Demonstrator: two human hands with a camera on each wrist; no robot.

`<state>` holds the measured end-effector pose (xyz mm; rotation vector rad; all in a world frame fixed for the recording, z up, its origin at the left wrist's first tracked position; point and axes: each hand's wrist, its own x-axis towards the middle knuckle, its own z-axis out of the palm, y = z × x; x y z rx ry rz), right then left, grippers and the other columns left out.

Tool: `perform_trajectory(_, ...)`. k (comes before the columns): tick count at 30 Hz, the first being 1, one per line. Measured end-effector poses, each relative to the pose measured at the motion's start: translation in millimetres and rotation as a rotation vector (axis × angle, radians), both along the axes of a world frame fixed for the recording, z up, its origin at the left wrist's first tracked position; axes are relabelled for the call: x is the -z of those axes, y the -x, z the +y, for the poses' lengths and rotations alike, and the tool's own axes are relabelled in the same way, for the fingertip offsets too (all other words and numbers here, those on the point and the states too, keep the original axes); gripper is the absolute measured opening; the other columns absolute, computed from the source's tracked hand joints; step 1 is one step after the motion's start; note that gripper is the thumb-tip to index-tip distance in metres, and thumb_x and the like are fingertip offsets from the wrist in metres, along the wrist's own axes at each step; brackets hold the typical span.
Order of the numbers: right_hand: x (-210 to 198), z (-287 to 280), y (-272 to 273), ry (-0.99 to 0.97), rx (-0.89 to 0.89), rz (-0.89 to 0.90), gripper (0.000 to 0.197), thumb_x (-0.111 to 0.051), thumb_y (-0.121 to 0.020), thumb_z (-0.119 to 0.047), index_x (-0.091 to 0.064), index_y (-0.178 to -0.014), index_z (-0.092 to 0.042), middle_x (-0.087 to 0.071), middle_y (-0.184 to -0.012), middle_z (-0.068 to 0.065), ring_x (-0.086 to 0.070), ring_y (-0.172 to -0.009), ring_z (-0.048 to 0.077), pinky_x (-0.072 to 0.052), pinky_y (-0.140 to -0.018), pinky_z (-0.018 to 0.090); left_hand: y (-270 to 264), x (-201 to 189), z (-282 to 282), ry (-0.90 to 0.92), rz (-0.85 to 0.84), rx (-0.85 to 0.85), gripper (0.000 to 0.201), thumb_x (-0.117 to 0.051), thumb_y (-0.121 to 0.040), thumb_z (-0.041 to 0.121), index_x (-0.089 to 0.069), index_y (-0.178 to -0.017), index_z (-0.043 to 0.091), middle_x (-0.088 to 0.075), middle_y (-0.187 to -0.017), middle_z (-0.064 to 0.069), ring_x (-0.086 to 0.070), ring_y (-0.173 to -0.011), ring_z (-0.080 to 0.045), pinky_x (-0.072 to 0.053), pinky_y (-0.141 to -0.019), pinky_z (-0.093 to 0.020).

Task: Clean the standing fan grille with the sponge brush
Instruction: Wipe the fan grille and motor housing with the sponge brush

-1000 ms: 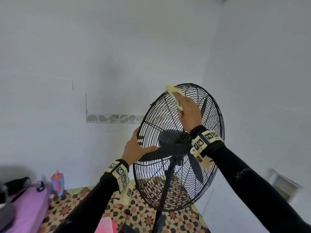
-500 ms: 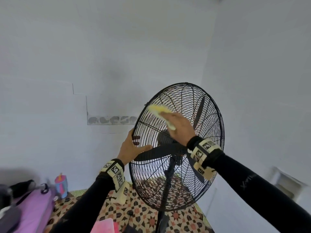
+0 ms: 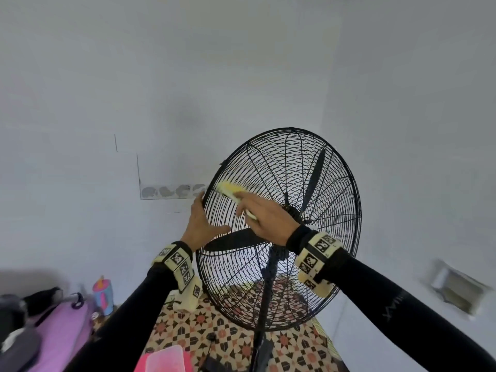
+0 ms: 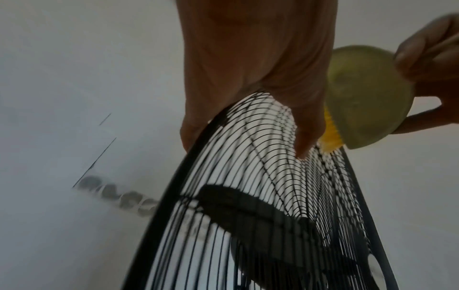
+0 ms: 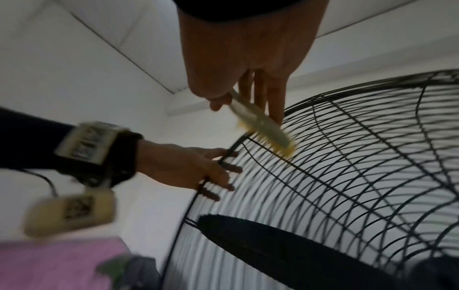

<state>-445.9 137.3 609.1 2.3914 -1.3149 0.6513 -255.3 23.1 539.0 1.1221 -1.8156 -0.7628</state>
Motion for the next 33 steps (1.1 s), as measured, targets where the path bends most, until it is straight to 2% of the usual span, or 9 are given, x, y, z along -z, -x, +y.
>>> perform_trajectory(5, -33.4, -1.5, 28.9, 0.152, 0.134, -0.335, 0.029, -0.058, -0.096, -0.004, -0.064, -0.120, -0.019, -0.052, -0.150, 0.001, -0.061, -0.120, 0.024, -0.054, -0.101, 0.042, 34.0, -31.6, 9.2, 0.007, -0.204, -0.122, 0.141, -0.088, -0.073, 0.055, 0.014, -0.162, 0.012, 0.006, -0.170, -0.017, -0.004, -0.156, -0.045, -0.018, -0.120, -0.067)
perform_trajectory(10, -16.3, 2.2, 29.1, -0.016, 0.095, -0.173, 0.032, -0.063, -0.089, 0.005, -0.059, -0.088, -0.026, -0.041, -0.158, -0.003, -0.049, -0.137, 0.016, -0.044, -0.110, 0.024, 47.7, -32.1, 14.3, 0.001, -0.143, -0.269, 0.137, -0.090, -0.063, 0.065, -0.011, -0.157, 0.005, -0.021, -0.163, -0.018, -0.031, -0.146, -0.042, -0.037, -0.114, -0.061)
perform_trajectory(12, -11.8, 13.2, 31.2, -0.104, 0.021, -0.166, 0.030, -0.063, -0.090, 0.004, -0.062, -0.086, -0.026, -0.047, -0.154, -0.004, -0.065, -0.118, 0.019, -0.052, -0.095, 0.015, 42.6, -27.7, 7.4, 0.011, -0.095, -0.262, 0.132, -0.093, -0.061, 0.060, -0.017, -0.154, 0.007, -0.032, -0.158, -0.016, -0.041, -0.140, -0.041, -0.041, -0.111, -0.060)
perform_trajectory(16, -30.3, 5.2, 47.1, 0.147, 0.130, -0.445, 0.035, -0.062, -0.097, -0.006, -0.062, -0.128, -0.024, -0.067, -0.131, 0.010, -0.071, -0.072, 0.023, -0.062, -0.061, 0.032, 31.2, -19.2, 4.2, 0.054, -0.012, -0.220, 0.125, -0.096, -0.054, 0.061, -0.027, -0.146, 0.013, -0.045, -0.147, -0.011, -0.050, -0.133, -0.035, -0.047, -0.108, -0.058)
perform_trajectory(20, -15.6, -1.0, 41.4, 0.086, 0.312, -0.368, 0.069, -0.059, -0.098, -0.004, -0.030, -0.158, -0.023, -0.073, -0.107, 0.015, -0.054, -0.059, -0.002, -0.040, -0.051, 0.003, 32.0, -22.5, 7.2, 0.056, -0.015, -0.235, 0.123, -0.097, -0.056, 0.057, -0.028, -0.147, 0.010, -0.043, -0.146, -0.012, -0.046, -0.134, -0.034, -0.045, -0.109, -0.059)
perform_trajectory(24, 4.0, 16.8, 29.8, -0.044, 0.076, -0.193, 0.051, -0.060, -0.096, -0.001, -0.054, -0.144, -0.018, -0.066, -0.131, 0.014, -0.056, -0.073, -0.002, -0.041, -0.064, 0.001, 30.8, -21.2, 3.8, 0.067, -0.034, -0.230, 0.120, -0.096, -0.057, 0.056, -0.029, -0.145, 0.010, -0.043, -0.145, -0.013, -0.047, -0.133, -0.036, -0.046, -0.107, -0.060)
perform_trajectory(26, -5.2, 14.5, 37.3, 0.027, 0.106, -0.269, 0.047, -0.062, -0.096, -0.005, -0.057, -0.141, -0.016, -0.057, -0.138, 0.011, -0.059, -0.099, 0.015, -0.049, -0.084, 0.012, 31.1, -19.7, 3.8, 0.058, -0.020, -0.226, 0.122, -0.096, -0.056, 0.058, -0.029, -0.145, 0.010, -0.044, -0.145, -0.012, -0.048, -0.133, -0.035, -0.046, -0.107, -0.060)
perform_trajectory(29, -14.2, 1.6, 51.1, 0.230, 0.302, -0.509, 0.043, -0.063, -0.096, -0.008, -0.059, -0.139, -0.013, -0.063, -0.126, 0.013, -0.061, -0.103, 0.022, -0.056, -0.093, 0.038, 31.7, -19.6, 6.0, 0.041, -0.007, -0.220, 0.124, -0.096, -0.056, 0.059, -0.026, -0.146, 0.010, -0.045, -0.145, -0.012, -0.047, -0.133, -0.035, -0.044, -0.109, -0.060)
perform_trajectory(33, 17.7, 6.2, 30.2, 0.178, 0.308, -0.369, 0.045, -0.066, -0.093, -0.002, -0.060, -0.137, -0.014, -0.067, -0.128, 0.014, -0.065, -0.107, 0.022, -0.055, -0.099, 0.043, 30.0, -20.9, 5.5, 0.024, 0.008, -0.202, 0.122, -0.097, -0.056, 0.056, -0.025, -0.145, 0.012, -0.047, -0.143, -0.013, -0.048, -0.132, -0.036, -0.044, -0.109, -0.060)
